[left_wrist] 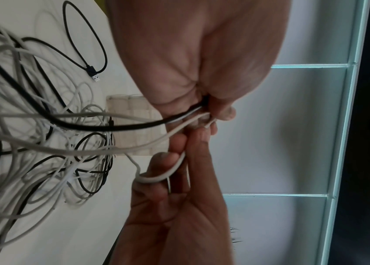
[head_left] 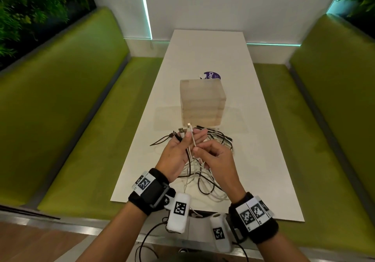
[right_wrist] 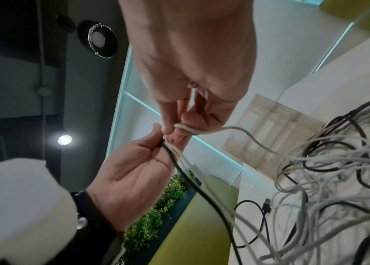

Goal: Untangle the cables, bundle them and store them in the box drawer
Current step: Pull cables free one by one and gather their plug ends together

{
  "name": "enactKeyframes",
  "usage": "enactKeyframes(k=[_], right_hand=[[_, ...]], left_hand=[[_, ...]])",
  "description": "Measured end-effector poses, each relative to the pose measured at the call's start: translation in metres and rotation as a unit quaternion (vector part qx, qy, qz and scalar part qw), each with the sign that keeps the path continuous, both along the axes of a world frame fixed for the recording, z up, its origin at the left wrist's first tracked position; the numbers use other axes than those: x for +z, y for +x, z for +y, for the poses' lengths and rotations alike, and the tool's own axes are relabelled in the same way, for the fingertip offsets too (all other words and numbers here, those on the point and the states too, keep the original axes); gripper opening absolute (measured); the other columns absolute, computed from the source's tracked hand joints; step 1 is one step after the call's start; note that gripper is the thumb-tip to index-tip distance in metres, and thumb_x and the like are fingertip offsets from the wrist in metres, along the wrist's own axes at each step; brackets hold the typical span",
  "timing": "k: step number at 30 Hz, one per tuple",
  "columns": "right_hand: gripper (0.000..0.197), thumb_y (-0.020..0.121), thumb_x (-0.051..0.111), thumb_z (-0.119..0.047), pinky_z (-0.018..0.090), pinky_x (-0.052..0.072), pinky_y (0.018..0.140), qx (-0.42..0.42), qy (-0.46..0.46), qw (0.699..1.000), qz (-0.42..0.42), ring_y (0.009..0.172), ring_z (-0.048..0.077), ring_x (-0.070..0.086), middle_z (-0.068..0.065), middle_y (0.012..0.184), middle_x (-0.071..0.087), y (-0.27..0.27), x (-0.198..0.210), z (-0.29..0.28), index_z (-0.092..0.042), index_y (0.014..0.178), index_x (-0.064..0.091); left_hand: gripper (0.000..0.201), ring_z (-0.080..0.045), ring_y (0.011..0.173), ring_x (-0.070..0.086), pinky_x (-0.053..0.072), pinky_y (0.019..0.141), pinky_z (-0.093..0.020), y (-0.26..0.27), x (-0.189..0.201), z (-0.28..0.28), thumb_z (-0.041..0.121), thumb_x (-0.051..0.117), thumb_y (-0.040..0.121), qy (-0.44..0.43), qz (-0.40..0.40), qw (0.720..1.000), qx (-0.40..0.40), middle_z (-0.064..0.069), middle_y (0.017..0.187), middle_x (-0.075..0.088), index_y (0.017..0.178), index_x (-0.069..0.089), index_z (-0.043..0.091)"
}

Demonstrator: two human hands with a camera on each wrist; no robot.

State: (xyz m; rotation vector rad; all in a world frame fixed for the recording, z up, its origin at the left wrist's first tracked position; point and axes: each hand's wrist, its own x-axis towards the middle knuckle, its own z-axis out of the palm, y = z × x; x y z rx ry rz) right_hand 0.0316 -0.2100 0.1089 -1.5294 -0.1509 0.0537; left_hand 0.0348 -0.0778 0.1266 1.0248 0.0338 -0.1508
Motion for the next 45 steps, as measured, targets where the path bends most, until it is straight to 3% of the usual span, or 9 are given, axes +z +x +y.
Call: enactKeyframes(k=[5,8,17,21,28,30,35,38,45], right_hand=[[0.006,0.083,0.071,-0.015,0.022,0.049,0.068,0.073,-0.059,0.995,-0.015,0.068,0.008,0.059,0.002,0.072,0.068,0.001,0.001,-0.002,-0.01,0.08,0.07],[0.027,0.088,0.066,-0.031,0.015,0.034,0.054,0.179,-0.234,0.955,-0.024,0.053,0.0,0.043,-0.01,0.059,0.049,0.009,-0.005,-0.008,-0.016,0.067,0.055],[0.012,0.09,0.061,-0.034,0.025,0.038,0.076,0.244,-0.351,0.903,-0.038,0.09,0.009,0.048,-0.015,0.075,0.06,0.047,-0.032,-0.033,-0.025,0.086,0.068],[0.03,0.096,0.052,-0.024,0.021,0.038,0.072,0.195,-0.333,0.922,-0.024,0.071,-0.003,0.056,-0.006,0.073,0.065,0.053,-0.042,-0.055,-0.01,0.074,0.068],[0.024,0.099,0.046,-0.022,0.025,0.048,0.086,0.133,-0.139,0.981,0.025,0.09,0.017,0.068,0.0,0.076,0.065,0.038,-0.036,-0.047,-0.011,0.08,0.057],[0.011,0.093,0.058,-0.022,0.02,0.046,0.085,0.135,-0.152,0.979,0.006,0.093,0.011,0.061,-0.001,0.093,0.062,0.036,-0.029,-0.032,-0.014,0.099,0.057],[0.057,0.084,0.062,-0.043,0.032,0.022,0.113,0.229,-0.319,0.914,-0.101,0.141,0.012,0.022,-0.003,0.153,0.028,0.043,-0.035,-0.011,-0.036,0.138,0.043],[0.016,0.092,0.059,-0.031,0.03,0.037,0.1,0.267,-0.29,0.916,-0.077,0.113,0.005,0.051,-0.01,0.116,0.059,0.045,-0.041,-0.007,-0.022,0.104,0.065],[0.022,0.097,0.052,-0.021,0.019,0.046,0.069,0.233,-0.212,0.949,0.014,0.069,0.009,0.063,0.004,0.073,0.066,0.04,-0.033,-0.028,-0.006,0.088,0.066]], left_hand=[[0.026,-0.029,0.12,0.059,0.042,0.106,-0.045,-0.003,-0.001,0.002,0.025,0.041,0.096,0.002,0.002,1.0,0.008,-0.018,0.121,0.066,0.093,0.06,0.009],[0.028,-0.029,0.106,0.067,0.048,0.1,-0.04,-0.002,0.007,0.005,0.029,0.044,0.094,-0.019,0.013,0.999,0.048,-0.007,0.08,0.071,0.08,0.059,0.01],[0.026,-0.006,0.041,0.033,0.038,0.05,-0.021,-0.004,0.035,0.021,0.03,0.037,0.098,-0.04,-0.033,0.994,0.093,0.008,0.047,0.036,0.081,0.048,0.012],[0.031,-0.003,0.04,0.023,0.02,0.042,-0.018,0.002,0.061,0.056,0.031,0.035,0.101,-0.056,-0.068,0.983,0.163,0.01,0.047,0.034,0.079,0.049,0.015],[0.032,-0.004,0.043,0.018,0.017,0.041,-0.019,0.012,0.035,0.054,0.036,0.04,0.1,0.059,-0.016,0.984,0.165,0.011,0.05,0.025,0.078,0.05,0.014],[0.032,-0.005,0.043,0.016,0.017,0.04,-0.019,0.009,0.028,0.043,0.036,0.041,0.099,0.058,-0.011,0.988,0.141,0.011,0.05,0.023,0.077,0.05,0.015],[0.027,-0.007,0.045,0.014,0.018,0.042,-0.02,0.004,0.038,0.027,0.039,0.05,0.09,0.037,-0.041,0.994,0.097,0.009,0.053,0.019,0.076,0.051,0.015],[0.024,-0.005,0.043,0.016,0.019,0.041,-0.019,0.006,0.047,0.032,0.031,0.05,0.093,0.046,-0.065,0.99,0.119,0.009,0.053,0.021,0.075,0.049,0.016],[0.023,-0.005,0.044,0.018,0.017,0.043,-0.021,0.022,0.038,0.083,0.027,0.046,0.1,0.096,-0.03,0.971,0.215,0.011,0.051,0.026,0.081,0.053,0.014]])
